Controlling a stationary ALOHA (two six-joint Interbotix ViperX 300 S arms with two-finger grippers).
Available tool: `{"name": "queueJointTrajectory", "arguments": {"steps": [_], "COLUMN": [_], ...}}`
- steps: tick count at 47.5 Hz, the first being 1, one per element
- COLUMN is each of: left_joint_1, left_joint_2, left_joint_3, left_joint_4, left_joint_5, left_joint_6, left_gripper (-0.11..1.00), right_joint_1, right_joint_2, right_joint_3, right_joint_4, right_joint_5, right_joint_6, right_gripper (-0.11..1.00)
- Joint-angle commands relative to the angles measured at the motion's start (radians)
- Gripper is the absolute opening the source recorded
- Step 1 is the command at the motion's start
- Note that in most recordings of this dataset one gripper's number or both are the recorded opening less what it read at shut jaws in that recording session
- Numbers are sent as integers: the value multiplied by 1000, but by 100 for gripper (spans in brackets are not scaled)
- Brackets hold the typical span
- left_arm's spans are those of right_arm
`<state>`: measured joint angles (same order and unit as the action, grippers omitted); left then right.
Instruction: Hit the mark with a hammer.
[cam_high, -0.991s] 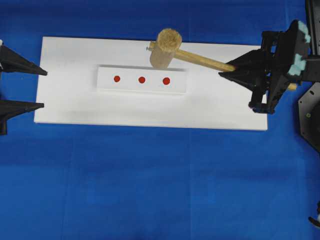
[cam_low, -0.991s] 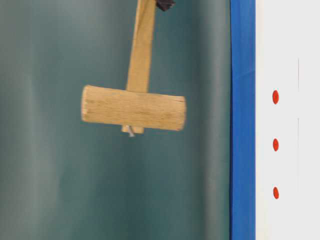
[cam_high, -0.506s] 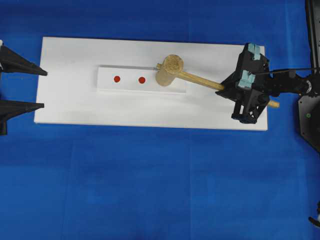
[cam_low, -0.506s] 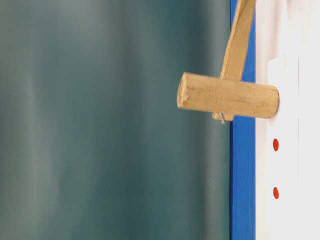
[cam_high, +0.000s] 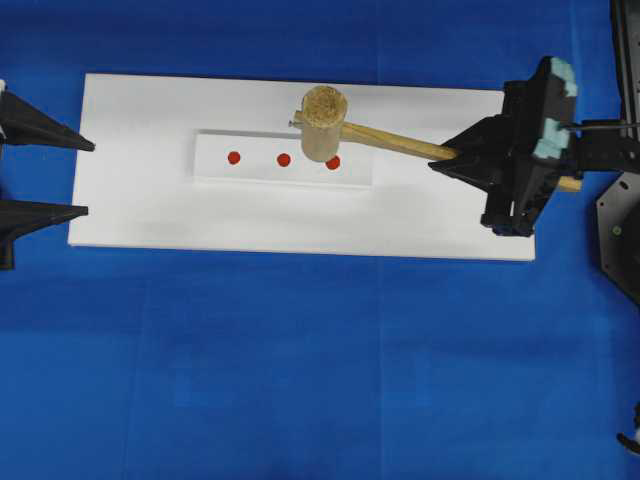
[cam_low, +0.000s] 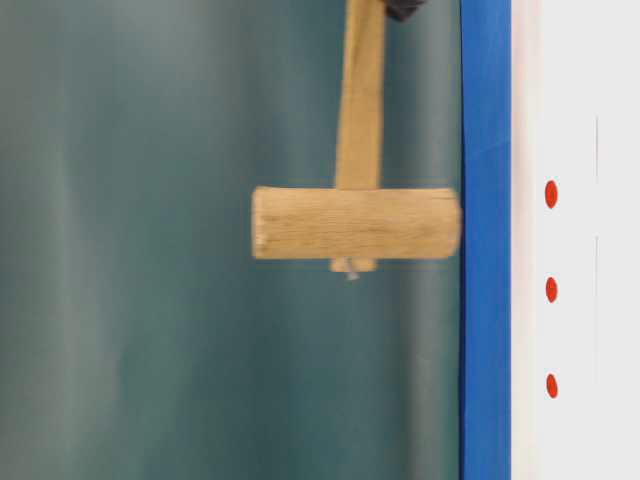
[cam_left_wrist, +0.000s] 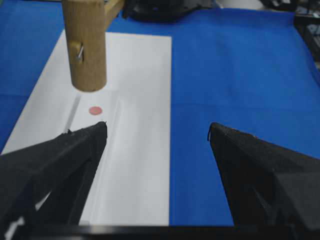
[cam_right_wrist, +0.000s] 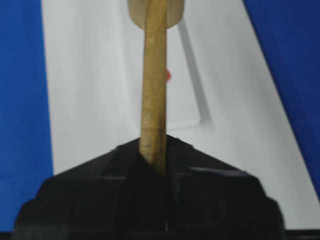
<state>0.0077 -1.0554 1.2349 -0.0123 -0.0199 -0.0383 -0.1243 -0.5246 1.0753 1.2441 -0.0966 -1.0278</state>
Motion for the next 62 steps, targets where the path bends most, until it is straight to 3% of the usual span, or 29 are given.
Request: {"name": "queueJointTrajectory", "arguments": {"steps": [1,17,45,62], "left_joint_1": [0,0,0,0], "left_joint_2": [8,8,8,9], "left_joint_3": [-9,-9,-9,-9], "left_joint_4": [-2,-2,-2,-2], "left_joint_5": [-3,-5,6,14], "left_joint_6": [0,0,0,0], "left_gripper": [80,80,80,80], "right_joint_1": [3,20,89,89], "right_joint_2": [-15,52,345,376], "right_joint_3": [-37,-115,-422,-454], "right_joint_4": [-5,-8,-75,-87], "right_joint_5": [11,32,71,78], "right_joint_6": [-6,-20,-20,-18], "right_gripper": [2,2,2,2]}}
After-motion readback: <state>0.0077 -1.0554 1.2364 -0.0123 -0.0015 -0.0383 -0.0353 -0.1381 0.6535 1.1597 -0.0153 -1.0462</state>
